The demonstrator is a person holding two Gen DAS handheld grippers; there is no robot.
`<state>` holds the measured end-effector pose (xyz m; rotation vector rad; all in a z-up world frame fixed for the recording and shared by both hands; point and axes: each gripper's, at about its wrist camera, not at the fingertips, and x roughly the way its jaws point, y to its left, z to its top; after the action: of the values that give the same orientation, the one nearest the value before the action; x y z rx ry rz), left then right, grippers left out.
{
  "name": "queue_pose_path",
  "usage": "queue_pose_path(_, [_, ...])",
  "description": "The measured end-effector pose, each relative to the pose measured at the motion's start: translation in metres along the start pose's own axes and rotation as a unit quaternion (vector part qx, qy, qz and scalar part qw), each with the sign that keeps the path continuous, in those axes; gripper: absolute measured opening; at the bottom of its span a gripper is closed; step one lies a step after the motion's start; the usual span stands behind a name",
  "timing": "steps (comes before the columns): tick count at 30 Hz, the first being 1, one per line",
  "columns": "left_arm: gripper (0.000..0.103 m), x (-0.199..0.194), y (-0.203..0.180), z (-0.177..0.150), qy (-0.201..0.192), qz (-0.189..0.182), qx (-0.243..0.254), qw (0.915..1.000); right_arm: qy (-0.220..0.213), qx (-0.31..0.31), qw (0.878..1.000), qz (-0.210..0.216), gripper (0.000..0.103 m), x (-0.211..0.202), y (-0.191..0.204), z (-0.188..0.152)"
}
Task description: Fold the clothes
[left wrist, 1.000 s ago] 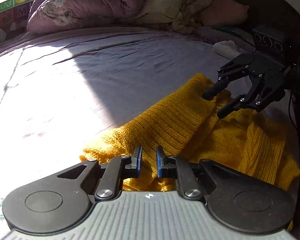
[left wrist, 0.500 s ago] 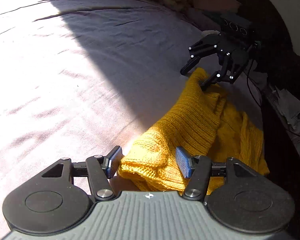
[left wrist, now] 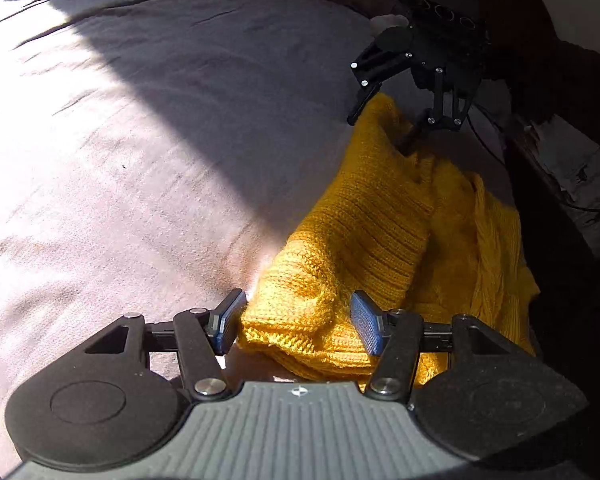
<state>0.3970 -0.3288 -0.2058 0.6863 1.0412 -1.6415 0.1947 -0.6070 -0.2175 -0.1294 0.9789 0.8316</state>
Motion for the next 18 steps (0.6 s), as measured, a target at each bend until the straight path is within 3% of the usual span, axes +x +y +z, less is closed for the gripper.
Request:
queue_pose_path(1, [0.025, -0.001, -0.008, 0.000, 0.001, 0.006, 0.006, 1.0000, 0.003, -0.024, 1.000, -0.013, 0.039, 0.000, 0.013, 0.002])
queue_pose_path(3, [0.021, -0.002, -0.032, 0.001, 0.001, 0.030, 0.033, 0.9990, 0.007, -0.064, 0.997, -0.046, 0.026, 0.000, 0.037, 0.005])
queue_pose_path(6, [0.018, -0.011, -0.062, -0.001, -0.020, 0.083, 0.058, 0.9946, 0.002, -0.117, 0.987, -0.114, 0.020, -0.005, 0.073, 0.004])
queue_pose_path(11, [0.018, -0.040, -0.131, -0.014, -0.094, 0.170, 0.143, 0.9704, -0.015, -0.172, 0.964, -0.200, 0.020, -0.021, 0.135, -0.005])
queue_pose_path(14, [0.018, -0.048, -0.177, -0.033, -0.104, 0.252, 0.233, 0.9336, -0.026, -0.214, 0.945, -0.246, 0.019, -0.031, 0.176, -0.014])
queue_pose_path(17, [0.018, -0.031, -0.237, -0.059, -0.075, 0.357, 0.369, 0.8547, -0.035, -0.289, 0.906, -0.306, 0.019, -0.036, 0.220, -0.030])
queue_pose_path(18, [0.018, -0.018, -0.260, -0.074, -0.066, 0.399, 0.424, 0.8105, -0.035, -0.317, 0.890, -0.328, 0.019, -0.037, 0.235, -0.037])
